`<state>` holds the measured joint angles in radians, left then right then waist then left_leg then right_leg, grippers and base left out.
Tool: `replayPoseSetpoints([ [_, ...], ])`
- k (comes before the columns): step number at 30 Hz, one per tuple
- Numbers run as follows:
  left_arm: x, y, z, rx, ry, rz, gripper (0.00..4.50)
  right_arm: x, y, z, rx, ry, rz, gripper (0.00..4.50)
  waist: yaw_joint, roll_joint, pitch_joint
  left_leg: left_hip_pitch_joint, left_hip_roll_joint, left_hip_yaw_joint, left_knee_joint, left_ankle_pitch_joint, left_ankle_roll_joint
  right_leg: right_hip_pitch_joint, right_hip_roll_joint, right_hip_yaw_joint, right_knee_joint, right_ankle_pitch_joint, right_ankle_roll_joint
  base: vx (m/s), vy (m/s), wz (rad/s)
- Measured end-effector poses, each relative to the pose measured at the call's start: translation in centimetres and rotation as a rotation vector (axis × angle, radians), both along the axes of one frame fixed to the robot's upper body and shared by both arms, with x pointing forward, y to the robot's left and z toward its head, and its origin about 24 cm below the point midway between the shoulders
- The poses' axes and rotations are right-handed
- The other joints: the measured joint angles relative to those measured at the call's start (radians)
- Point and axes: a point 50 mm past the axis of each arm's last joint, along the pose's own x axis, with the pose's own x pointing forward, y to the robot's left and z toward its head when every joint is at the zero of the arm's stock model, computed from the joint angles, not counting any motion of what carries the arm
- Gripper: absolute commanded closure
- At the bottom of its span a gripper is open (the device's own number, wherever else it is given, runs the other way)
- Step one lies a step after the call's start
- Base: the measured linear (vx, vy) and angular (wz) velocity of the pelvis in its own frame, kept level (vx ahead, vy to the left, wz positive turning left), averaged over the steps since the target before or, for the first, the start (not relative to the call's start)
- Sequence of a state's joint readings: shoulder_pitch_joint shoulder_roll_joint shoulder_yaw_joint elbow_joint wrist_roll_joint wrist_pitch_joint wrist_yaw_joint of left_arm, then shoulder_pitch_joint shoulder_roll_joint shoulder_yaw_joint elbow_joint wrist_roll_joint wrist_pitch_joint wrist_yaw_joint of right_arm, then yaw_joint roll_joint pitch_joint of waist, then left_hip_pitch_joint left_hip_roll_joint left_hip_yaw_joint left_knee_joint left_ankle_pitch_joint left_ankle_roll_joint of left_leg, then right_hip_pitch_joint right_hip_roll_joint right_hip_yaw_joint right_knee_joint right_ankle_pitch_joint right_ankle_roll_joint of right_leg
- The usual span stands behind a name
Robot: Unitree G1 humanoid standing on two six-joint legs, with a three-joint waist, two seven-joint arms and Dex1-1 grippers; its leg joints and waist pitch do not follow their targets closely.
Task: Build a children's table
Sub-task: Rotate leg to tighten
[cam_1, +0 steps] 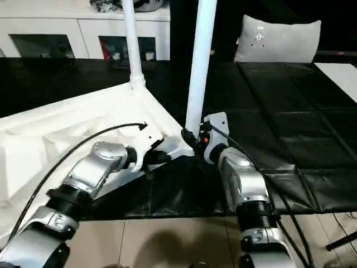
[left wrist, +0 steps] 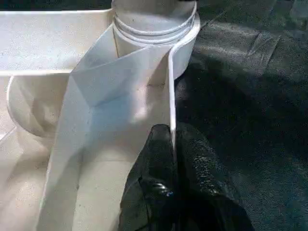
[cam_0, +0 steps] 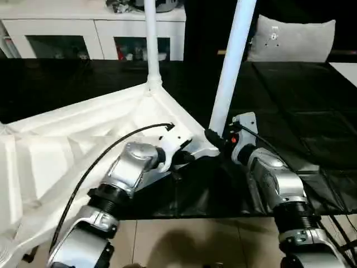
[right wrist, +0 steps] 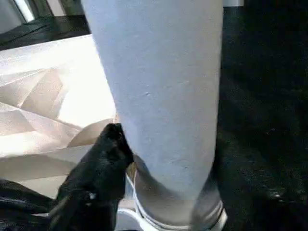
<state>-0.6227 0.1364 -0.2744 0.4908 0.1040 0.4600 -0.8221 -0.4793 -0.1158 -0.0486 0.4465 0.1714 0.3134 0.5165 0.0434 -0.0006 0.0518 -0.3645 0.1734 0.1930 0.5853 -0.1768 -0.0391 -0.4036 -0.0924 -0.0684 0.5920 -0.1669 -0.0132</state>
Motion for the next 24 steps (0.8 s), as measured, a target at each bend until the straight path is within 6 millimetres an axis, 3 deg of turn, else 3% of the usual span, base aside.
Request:
replayPoseSetpoints([
  [3,0.0,-0.1,0.0,0.005,-0.008,-0.009,4.5,-0.2,-0.2,0.0,-0.001,-0.009,0.014,1.31,0.004,0.0,0.0,0.0,0.0,0.0,-0.001,0.0,0.0,0.0,0.0,0.0,0.0,0.0,0.0,0.0,0.0,0.0],
  [7,-0.3,1.0,0.1,0.053,-0.077,-0.132,4.5,-1.5,-2.8,0.2,-0.041,-0.036,0.184,0.94,0.02,0.001,0.0,-0.001,0.0,-0.002,-0.002,0.0,0.0,-0.001,0.0,-0.001,0.0,0.0,0.0,0.0,0.0,0.0],
  [15,-1.3,3.3,0.2,0.085,-0.098,-0.351,4.5,-2.9,-5.6,1.7,-0.111,-0.058,0.473,0.3,0.038,0.001,0.001,-0.003,0.0,-0.001,-0.003,0.0,0.0,-0.002,0.001,-0.001,-0.001,0.0,0.0,0.0,0.0,0.0],
  [18,-1.6,4.0,0.3,0.1,-0.098,-0.425,4.5,-3.4,-6.0,1.9,-0.146,-0.056,0.573,0.3,0.048,0.001,0.001,-0.002,0.001,-0.001,-0.003,0.0,0.0,-0.002,0.001,-0.002,0.0,0.0,0.0,0.0,0.0,0.0],
  [24,-2.5,5.6,0.7,0.15,-0.067,-0.615,4.5,-4.6,-5.4,1.6,-0.157,-0.024,0.818,0.95,0.058,0.001,0.001,-0.002,0.001,-0.001,-0.002,0.0,0.0,-0.001,0.0,-0.001,0.001,0.0,0.0,0.0,0.0,0.0],
])
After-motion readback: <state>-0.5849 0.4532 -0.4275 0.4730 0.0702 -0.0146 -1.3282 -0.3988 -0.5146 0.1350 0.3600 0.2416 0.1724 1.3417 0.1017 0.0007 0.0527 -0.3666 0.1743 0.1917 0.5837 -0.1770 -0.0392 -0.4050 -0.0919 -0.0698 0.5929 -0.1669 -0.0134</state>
